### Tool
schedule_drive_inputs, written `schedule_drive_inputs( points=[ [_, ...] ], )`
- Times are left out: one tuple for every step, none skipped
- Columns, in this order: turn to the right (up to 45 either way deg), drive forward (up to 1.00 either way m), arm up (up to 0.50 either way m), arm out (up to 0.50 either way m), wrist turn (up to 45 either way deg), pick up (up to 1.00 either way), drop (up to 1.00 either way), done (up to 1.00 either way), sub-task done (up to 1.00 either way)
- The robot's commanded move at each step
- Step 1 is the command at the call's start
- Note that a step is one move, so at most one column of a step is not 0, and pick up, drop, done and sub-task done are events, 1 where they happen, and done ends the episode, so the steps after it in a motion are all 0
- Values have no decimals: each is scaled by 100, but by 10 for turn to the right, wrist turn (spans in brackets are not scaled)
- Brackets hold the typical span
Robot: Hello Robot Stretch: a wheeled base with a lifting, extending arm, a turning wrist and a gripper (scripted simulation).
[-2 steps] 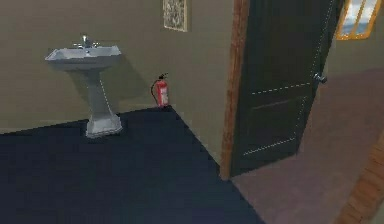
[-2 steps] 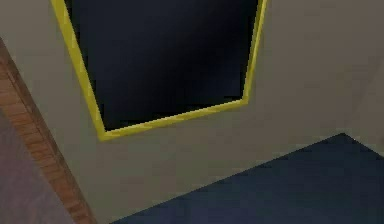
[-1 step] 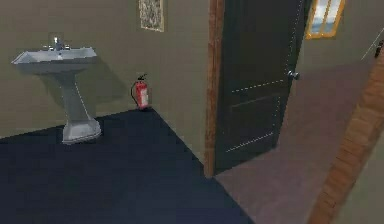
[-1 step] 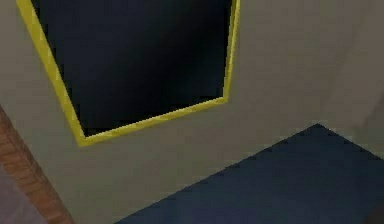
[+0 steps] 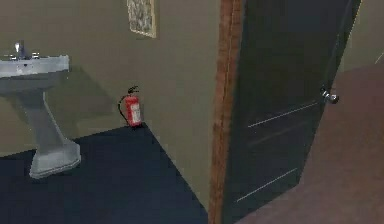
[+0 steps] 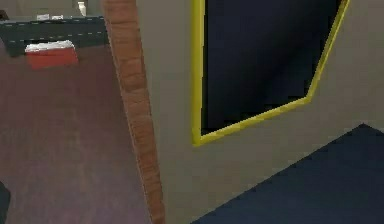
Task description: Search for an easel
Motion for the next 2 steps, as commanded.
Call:
schedule_drive_inputs(
  points=[
    [-240,0,0,0,0,0,0,0,0],
    [0,40,0,0,0,0,0,0,0]
  ],
)
